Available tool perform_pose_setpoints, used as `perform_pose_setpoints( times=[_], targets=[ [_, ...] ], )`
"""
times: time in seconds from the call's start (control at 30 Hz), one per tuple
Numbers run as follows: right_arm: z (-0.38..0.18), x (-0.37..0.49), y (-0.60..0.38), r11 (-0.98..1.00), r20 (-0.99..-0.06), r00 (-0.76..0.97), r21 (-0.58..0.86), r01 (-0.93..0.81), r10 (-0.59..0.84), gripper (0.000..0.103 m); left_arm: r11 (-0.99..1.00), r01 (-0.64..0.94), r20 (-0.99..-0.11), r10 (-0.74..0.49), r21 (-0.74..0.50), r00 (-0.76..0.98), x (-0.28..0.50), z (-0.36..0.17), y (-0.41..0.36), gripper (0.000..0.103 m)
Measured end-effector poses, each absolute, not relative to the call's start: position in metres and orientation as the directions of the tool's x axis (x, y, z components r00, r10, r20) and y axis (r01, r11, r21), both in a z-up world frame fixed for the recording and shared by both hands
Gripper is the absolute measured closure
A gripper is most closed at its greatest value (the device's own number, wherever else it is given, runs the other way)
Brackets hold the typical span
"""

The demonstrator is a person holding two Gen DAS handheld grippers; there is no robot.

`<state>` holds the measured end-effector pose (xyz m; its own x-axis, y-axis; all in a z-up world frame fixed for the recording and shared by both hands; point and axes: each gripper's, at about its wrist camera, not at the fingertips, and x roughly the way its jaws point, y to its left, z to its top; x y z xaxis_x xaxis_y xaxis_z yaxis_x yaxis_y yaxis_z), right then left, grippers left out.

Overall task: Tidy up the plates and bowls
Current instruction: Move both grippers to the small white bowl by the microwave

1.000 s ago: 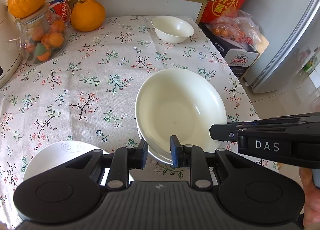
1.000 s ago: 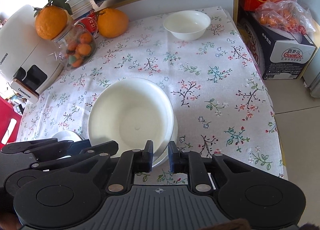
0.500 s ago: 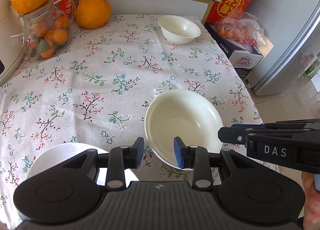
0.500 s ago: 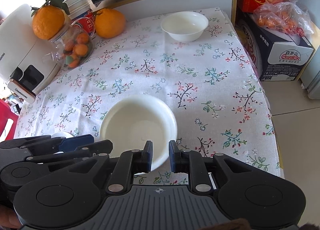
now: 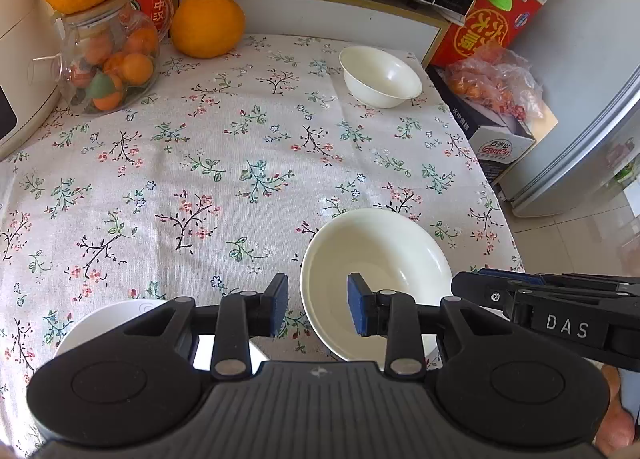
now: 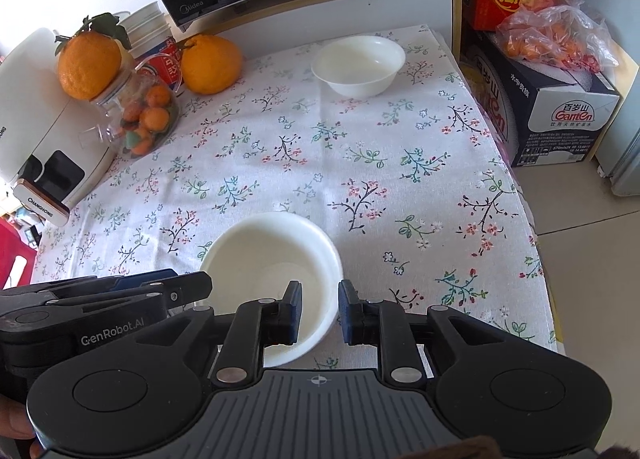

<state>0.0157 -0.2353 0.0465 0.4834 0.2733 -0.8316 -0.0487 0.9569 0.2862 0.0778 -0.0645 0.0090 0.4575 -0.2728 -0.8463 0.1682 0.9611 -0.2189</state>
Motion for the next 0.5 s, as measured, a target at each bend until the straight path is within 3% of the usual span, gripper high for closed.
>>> perform_pose_setpoints(
  times=[0.17,0.33,0.5],
  targets=[
    [0.048,0.024,-0.243,0.953,-0.818,0.512,0.303,-0.001,0.261,0.075,0.962,0.148,-0.837,-0.273,-0.230,0.474,0.087,0.012,-0.063,0.073],
    [0.046,0.036,-0.251,0.952,-0.809,0.540,0.303,0.048,0.231,0.059,0.967,0.101,-0.838,-0.255,-0.236,0.482,0.103,0.008,-0.064,0.073],
    [0.040,0.053,-0.264,0.941,-0.803,0.557,0.322,0.106,0.212,0.057,0.964,0.058,-0.838,-0.255,-0.260,0.482,0.125,0.005,-0.069,0.070]
  ],
)
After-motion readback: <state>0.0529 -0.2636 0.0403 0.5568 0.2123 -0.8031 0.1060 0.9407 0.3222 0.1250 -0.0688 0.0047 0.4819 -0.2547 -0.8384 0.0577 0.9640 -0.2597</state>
